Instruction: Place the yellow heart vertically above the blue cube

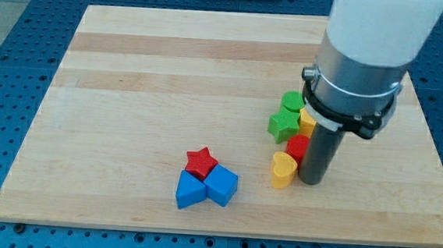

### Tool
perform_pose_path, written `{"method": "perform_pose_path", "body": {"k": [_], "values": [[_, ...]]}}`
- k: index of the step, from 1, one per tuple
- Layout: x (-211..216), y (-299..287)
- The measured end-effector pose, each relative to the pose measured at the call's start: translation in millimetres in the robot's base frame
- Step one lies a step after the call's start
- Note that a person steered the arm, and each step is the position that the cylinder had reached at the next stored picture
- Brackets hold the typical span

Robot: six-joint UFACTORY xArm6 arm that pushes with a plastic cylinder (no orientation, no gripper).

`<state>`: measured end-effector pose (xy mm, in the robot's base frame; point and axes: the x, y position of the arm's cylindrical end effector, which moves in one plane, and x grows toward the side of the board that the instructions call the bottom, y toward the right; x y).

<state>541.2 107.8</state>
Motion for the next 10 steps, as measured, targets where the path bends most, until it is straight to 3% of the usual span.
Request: {"method": "perform_pose_path", "body": {"k": [2,5,6,8,10], "values": [[-22,0],[22,-14],[28,-50],[-5,-135],[-35,-174]]}}
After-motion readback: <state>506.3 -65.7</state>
